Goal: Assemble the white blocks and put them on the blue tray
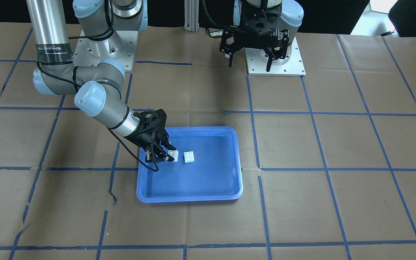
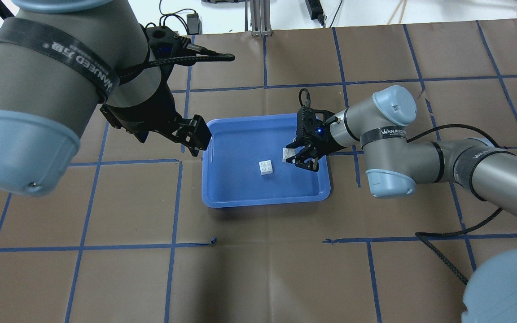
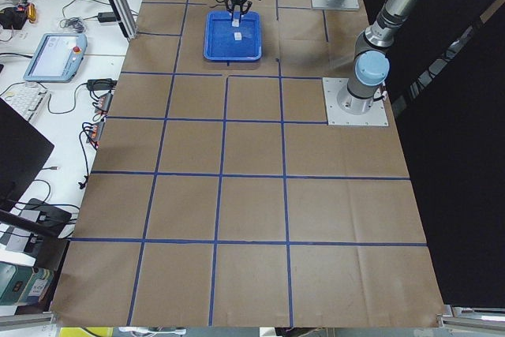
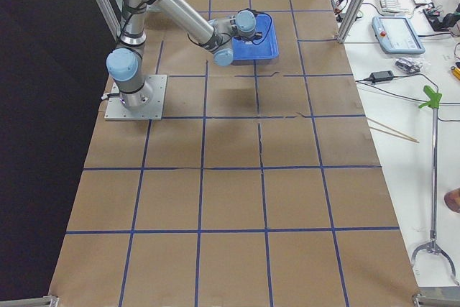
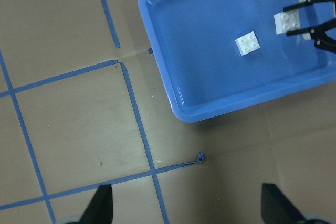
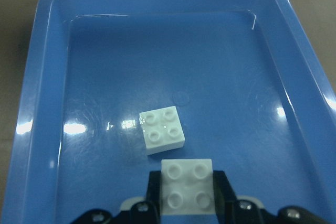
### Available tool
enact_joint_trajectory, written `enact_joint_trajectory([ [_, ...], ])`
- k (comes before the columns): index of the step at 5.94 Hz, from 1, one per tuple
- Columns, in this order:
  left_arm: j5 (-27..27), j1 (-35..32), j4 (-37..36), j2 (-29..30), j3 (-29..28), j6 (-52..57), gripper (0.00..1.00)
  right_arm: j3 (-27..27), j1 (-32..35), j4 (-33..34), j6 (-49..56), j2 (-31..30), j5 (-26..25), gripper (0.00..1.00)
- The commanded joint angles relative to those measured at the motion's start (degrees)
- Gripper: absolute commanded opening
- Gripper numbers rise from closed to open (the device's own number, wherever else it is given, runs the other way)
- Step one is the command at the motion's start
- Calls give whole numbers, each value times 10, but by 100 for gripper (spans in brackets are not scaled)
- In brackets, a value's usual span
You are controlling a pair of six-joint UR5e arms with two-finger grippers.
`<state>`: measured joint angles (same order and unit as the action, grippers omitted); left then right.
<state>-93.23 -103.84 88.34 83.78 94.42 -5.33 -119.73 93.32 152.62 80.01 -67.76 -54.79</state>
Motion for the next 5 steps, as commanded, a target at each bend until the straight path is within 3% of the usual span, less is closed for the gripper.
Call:
enact_joint_trajectory([
  [1, 0, 3, -2, -1, 1, -19, 99, -1, 3, 11, -5, 14, 0, 25],
  [5, 2, 6, -27, 2, 1, -19, 99, 0, 24, 21, -20, 29, 0, 25],
])
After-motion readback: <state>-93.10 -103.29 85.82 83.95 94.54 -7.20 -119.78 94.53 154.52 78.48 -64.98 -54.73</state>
